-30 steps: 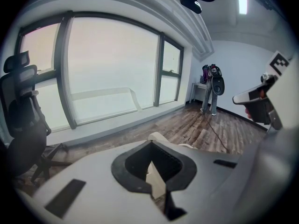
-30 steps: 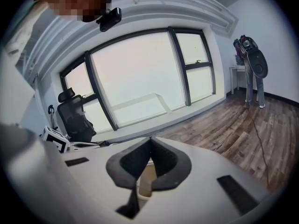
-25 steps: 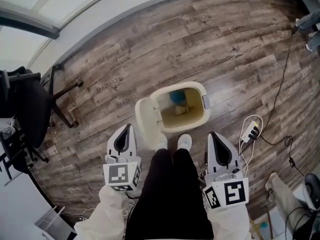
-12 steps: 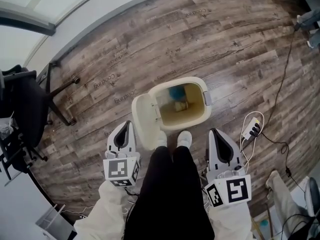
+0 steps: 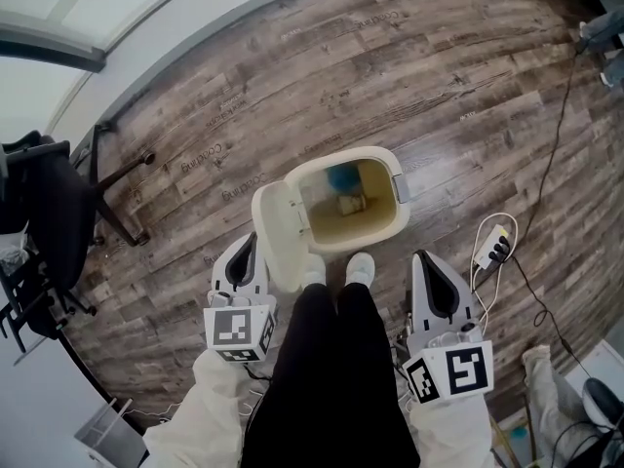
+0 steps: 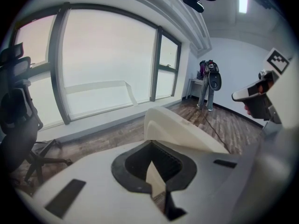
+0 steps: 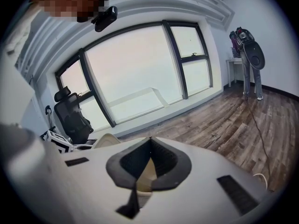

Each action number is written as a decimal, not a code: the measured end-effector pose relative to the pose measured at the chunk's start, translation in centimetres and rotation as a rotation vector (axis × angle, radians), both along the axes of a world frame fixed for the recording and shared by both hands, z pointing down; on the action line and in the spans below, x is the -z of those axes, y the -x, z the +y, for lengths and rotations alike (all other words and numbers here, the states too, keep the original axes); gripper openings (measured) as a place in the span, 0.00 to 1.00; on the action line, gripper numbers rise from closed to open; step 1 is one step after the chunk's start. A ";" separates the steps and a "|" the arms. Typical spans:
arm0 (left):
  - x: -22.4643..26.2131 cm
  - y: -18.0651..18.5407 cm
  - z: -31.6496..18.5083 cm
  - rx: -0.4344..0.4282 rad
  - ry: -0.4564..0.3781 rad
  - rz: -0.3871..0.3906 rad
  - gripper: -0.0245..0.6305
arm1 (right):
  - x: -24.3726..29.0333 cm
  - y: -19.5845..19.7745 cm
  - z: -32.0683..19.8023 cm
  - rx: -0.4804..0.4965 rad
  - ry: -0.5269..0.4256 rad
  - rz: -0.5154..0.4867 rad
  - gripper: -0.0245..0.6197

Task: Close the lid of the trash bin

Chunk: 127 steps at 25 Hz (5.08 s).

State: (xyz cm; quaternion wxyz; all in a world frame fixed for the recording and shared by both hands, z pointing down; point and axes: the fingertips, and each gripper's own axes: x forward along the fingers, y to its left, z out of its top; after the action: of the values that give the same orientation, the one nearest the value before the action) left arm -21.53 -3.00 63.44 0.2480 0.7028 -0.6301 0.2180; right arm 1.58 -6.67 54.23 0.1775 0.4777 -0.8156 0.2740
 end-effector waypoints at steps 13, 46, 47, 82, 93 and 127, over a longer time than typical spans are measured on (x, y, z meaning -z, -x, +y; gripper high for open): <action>-0.1 -5.0 -2.5 -0.080 -0.008 0.003 0.04 | -0.7 -3.6 -0.4 -0.055 0.015 -0.013 0.07; -5.7 -14.3 -9.2 -0.300 0.045 0.002 0.04 | -3.4 -9.4 -2.7 -0.159 0.065 -0.008 0.07; -6.0 -14.5 -9.3 -0.306 0.047 0.003 0.04 | -3.5 -9.4 -2.8 -0.161 0.067 -0.008 0.08; -15.7 -19.1 -11.4 -0.407 0.181 -0.072 0.04 | -6.7 -14.9 -1.5 -0.259 0.124 0.006 0.07; -16.5 -19.4 -11.3 -0.409 0.192 -0.081 0.04 | -6.8 -15.0 -1.4 -0.262 0.127 0.003 0.07; -17.2 -19.7 -11.3 -0.466 0.172 -0.166 0.04 | -7.0 -14.4 -1.5 -0.242 0.125 0.004 0.07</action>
State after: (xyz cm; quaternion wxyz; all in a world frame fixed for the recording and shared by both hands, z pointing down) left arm -1.88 -14.29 80.67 0.1971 0.7850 -0.4485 0.3791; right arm 16.02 -8.21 61.19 0.1742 0.5612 -0.7329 0.3428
